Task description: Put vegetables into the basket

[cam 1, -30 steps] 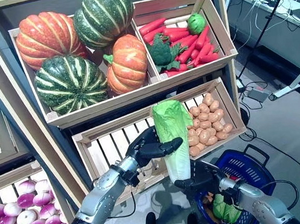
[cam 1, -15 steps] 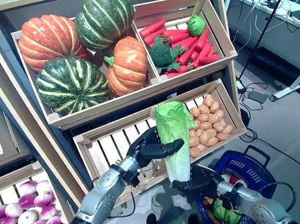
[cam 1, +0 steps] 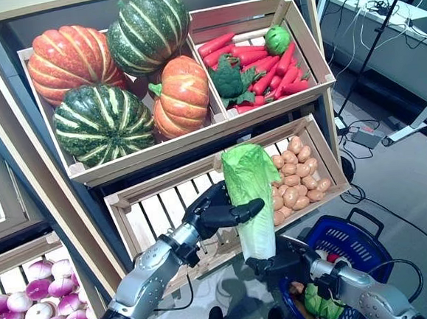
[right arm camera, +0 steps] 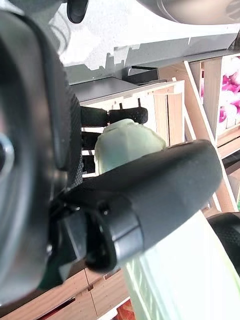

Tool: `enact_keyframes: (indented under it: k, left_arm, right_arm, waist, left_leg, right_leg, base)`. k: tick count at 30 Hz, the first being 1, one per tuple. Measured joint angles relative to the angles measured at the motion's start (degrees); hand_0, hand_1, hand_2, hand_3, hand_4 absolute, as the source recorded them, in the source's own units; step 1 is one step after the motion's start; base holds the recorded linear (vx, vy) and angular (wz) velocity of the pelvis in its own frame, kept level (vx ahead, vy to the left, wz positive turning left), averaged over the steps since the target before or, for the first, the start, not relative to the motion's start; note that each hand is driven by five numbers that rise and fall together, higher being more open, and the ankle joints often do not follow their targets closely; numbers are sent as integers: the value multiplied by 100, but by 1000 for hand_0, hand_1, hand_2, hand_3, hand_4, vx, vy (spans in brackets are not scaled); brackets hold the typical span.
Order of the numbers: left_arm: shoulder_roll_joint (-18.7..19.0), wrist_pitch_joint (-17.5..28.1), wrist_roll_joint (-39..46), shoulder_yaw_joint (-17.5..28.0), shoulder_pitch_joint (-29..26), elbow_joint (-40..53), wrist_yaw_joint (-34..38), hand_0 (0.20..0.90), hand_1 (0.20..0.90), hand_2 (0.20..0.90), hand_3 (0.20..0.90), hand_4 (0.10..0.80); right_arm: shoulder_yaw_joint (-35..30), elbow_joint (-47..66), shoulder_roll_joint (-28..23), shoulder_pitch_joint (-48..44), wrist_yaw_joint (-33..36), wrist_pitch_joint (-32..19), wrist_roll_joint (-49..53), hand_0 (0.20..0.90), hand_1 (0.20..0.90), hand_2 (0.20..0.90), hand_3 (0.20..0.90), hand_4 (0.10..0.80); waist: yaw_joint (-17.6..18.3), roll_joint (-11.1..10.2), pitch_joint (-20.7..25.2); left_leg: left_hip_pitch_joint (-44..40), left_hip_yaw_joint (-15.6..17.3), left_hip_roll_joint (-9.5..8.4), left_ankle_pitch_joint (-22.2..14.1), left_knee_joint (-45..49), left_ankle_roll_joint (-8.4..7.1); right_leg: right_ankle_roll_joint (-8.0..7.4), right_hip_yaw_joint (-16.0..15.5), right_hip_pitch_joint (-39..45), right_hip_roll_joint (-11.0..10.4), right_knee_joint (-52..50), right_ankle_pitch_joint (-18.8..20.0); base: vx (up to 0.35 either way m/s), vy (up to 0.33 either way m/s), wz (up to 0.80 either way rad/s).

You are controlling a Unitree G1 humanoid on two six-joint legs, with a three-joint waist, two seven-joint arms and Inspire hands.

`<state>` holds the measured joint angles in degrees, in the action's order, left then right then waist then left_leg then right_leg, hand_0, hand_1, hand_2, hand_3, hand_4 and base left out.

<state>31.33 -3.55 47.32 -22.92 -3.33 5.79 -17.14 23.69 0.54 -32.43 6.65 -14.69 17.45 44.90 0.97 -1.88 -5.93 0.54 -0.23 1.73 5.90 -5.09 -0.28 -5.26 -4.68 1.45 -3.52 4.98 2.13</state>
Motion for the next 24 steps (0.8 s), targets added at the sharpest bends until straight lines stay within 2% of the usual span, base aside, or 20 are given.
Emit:
enact_keyframes:
  k: [5,24]
  left_arm:
    - [-3,-4,24,-234,9,90,-154,900,900,900,900,800]
    - [-2,-12,41,-260,9,92,-161,900,900,900,900,800]
  right_arm:
    - [-77,-63,-30,-1,150,0,12,300,300,300,300,400]
    - [-79,-69,-43,-1,210,-14,57,300,300,300,300,400]
  waist:
    - [-8,6,4]
    - [-4,40,24]
  left_leg:
    - [-1,0,0,-1,0,0]
    - [-4,19,1,-5,0,2]
  right_leg:
    - [0,0,1,0,2,0]
    - [-3,21,-1,0,8,2]
  base:
    - [0,0,0]
    - [0,0,0]
